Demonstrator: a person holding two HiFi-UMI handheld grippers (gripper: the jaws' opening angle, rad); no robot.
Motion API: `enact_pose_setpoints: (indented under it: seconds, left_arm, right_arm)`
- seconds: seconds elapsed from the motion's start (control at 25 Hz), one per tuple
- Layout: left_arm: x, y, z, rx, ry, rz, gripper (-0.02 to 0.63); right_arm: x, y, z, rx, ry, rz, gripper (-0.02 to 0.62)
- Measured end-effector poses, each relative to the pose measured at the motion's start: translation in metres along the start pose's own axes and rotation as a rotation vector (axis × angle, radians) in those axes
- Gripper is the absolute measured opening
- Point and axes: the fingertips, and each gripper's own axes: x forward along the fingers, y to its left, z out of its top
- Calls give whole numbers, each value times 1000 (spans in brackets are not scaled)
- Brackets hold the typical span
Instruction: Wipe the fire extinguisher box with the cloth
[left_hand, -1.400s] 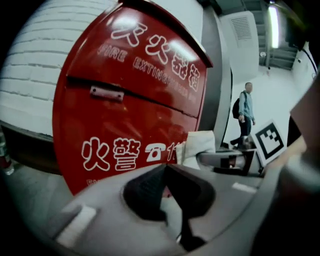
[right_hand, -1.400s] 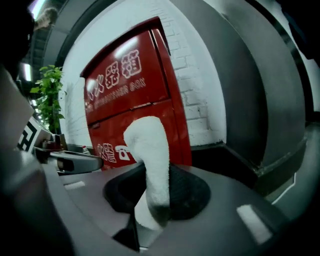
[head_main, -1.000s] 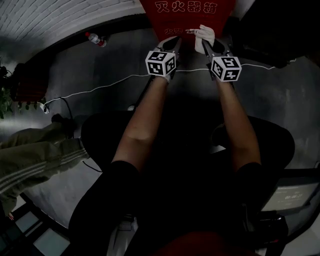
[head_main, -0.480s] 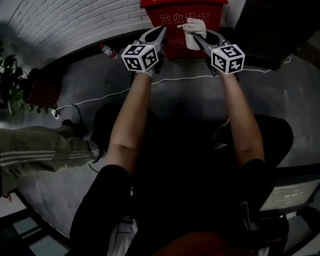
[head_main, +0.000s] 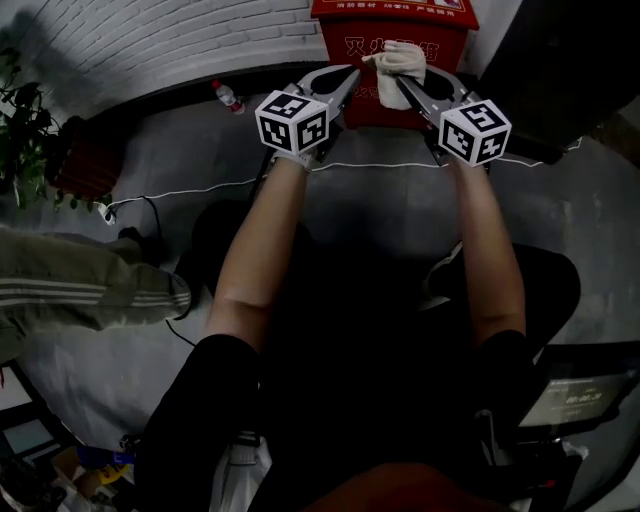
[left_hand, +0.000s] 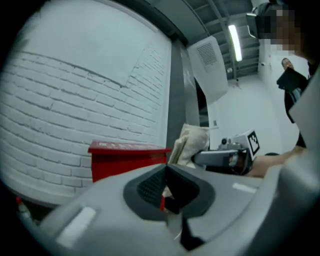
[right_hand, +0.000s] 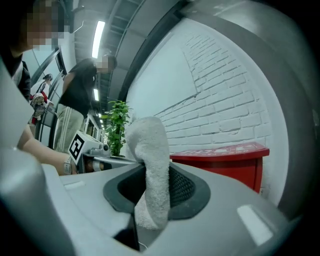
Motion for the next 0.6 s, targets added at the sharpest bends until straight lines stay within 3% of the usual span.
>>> enact_pose_setpoints:
  seconds: [0.2, 0.6]
  left_arm:
    - [6, 0, -42, -82, 45, -17, 3]
    - [16, -13, -24, -100, -39, -50, 3]
  right_arm:
    - [-11, -10, -19, 29, 26, -36, 106]
    - [-10, -13, -22, 38, 18, -57, 106]
